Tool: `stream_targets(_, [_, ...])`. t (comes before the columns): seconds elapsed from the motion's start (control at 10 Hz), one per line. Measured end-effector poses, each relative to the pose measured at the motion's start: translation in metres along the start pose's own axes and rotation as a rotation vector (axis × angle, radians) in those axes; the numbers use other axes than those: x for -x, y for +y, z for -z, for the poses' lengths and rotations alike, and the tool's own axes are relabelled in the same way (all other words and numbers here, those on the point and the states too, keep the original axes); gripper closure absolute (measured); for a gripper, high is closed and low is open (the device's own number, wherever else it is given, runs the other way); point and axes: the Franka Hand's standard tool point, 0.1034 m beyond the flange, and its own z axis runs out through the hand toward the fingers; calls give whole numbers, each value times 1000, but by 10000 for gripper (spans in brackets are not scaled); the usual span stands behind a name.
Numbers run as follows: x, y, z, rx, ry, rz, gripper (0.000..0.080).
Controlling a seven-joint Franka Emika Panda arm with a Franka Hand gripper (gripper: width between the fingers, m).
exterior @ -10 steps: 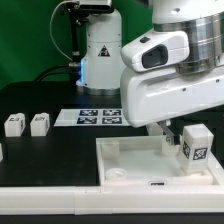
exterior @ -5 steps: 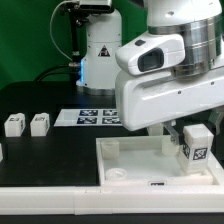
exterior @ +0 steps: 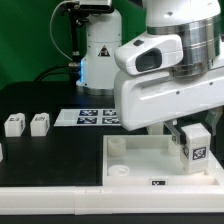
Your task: Assemble one leg
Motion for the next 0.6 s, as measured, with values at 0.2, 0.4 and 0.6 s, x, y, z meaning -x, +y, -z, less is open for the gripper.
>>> stream_targets(0.2, [8,3,1,-1,72,-327,504])
stream_targets(0.4, [12,1,2,-9,78,-617,504])
stream_targets(0.6, [12,-1,3,-23,78,-879,504])
